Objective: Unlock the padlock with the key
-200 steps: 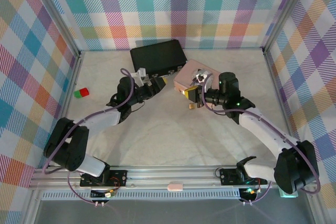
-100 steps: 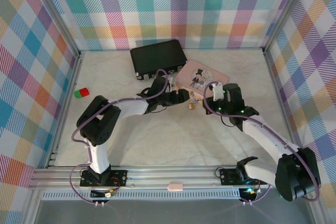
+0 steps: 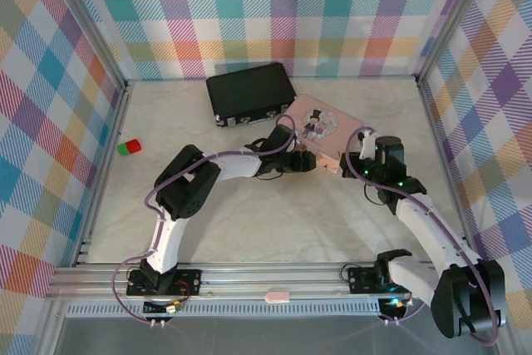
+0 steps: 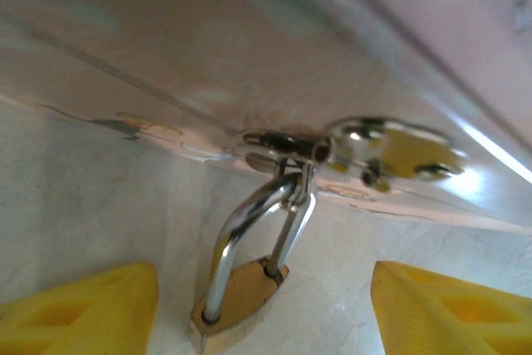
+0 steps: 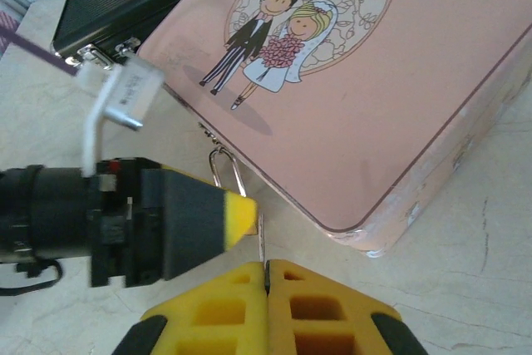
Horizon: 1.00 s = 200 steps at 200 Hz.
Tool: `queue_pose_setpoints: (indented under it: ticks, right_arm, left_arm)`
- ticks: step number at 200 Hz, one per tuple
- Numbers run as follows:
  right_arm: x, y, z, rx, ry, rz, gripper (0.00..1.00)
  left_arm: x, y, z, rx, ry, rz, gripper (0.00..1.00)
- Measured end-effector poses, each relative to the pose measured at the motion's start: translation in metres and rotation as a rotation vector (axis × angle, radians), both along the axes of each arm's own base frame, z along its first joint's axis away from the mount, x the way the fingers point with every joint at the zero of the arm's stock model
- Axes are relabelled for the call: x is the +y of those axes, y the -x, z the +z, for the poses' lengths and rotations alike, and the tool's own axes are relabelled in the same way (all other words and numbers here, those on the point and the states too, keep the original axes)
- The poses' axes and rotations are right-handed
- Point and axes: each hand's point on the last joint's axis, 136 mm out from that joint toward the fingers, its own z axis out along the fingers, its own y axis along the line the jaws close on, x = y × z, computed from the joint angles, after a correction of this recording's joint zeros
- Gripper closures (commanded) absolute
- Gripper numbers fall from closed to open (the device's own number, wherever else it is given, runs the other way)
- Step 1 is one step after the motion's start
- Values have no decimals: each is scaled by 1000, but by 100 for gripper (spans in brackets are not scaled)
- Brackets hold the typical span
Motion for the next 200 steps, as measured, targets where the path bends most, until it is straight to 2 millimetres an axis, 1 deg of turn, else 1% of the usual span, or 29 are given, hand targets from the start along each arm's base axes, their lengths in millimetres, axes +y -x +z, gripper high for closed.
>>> queue_pose_setpoints:
  ticks: [14,21,39,75,93,115,131,145,171,187,200]
  right_arm:
    - [1,1,-1,4,-13,0,100]
    - [2,1,-3,9,-18,1,100]
    - [1,3,-8,24,-27,-5,100]
    - [-1,3,-8,27,-39,-18,100]
    - [0,2,-7,24,-47,-18,100]
    - [1,2,-6,28,-58,-17,100]
    - [2,2,-5,25,-66,-14,100]
    - [2,2,-5,27,-76,-16,100]
    - [3,2,-5,34,-86,-18,100]
    - [3,2,-6,41,-95,-24,100]
    - [4,2,-8,53,-110,-25,100]
  left_arm:
    - [-2,-2,-1,-6,-13,-2,51]
    - [-3,-3,-5,-7,-27,0,54]
    - [-6,-6,-6,-23,-37,4,61]
    - [-8,-8,-8,-41,-51,14,72]
    - [-8,-9,-8,-44,-51,16,73]
    - [-8,-9,-9,-52,-40,18,64]
    - [-9,-9,-10,-62,-28,22,64]
    - [-9,-10,-10,-70,-23,27,70]
    - [-11,-11,-8,-68,-6,43,90]
    - [-15,-8,-6,-52,20,42,97]
    - [-17,-5,-4,-43,43,35,100]
